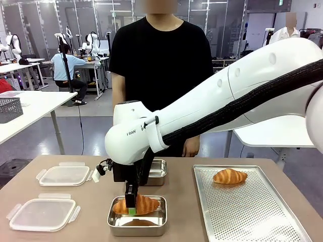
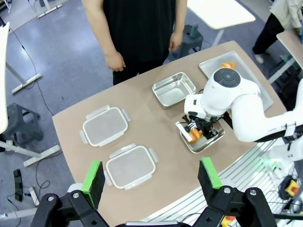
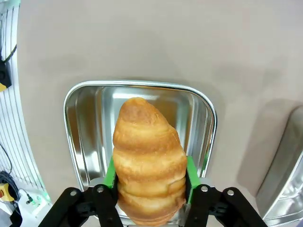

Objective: Place the bread into the airtight container.
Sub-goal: Pick up a Butter Roll and place it into an empty Airtight Container.

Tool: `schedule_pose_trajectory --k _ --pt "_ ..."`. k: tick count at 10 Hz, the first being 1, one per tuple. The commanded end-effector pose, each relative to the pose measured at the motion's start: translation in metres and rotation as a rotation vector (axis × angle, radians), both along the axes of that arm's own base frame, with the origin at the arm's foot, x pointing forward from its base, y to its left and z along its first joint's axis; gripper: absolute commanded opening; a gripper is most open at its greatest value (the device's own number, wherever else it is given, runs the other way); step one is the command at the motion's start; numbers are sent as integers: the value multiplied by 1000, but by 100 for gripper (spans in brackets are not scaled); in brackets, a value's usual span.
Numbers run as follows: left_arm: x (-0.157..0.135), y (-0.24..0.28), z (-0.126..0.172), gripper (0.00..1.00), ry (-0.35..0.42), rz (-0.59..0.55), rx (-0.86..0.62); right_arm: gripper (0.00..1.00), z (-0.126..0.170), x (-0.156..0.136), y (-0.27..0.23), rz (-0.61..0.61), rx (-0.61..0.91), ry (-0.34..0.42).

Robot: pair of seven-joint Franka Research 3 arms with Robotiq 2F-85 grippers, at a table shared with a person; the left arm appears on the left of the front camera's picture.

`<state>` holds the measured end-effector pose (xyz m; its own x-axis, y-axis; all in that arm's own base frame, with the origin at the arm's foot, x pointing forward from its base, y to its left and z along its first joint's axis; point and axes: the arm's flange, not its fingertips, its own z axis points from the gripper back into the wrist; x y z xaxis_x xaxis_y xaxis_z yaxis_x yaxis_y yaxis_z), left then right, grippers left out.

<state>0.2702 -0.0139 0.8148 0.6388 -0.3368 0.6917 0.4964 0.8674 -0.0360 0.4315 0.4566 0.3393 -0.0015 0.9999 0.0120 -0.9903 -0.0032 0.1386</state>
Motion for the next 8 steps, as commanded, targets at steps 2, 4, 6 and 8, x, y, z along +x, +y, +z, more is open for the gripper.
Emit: schedule_pose_trajectory --k 2,4,6,8 --pt "-1 0 1 100 -1 1 -4 100 3 -3 2 -36 -5 -27" --pt "-1 0 1 100 -1 1 -4 100 7 -6 -5 -59 14 -38" --pt "-1 0 1 100 -1 1 -4 100 3 -8 -9 -70 25 -36" --pt "-1 0 1 100 -1 1 -4 100 -2 -9 -18 -52 2 -42"
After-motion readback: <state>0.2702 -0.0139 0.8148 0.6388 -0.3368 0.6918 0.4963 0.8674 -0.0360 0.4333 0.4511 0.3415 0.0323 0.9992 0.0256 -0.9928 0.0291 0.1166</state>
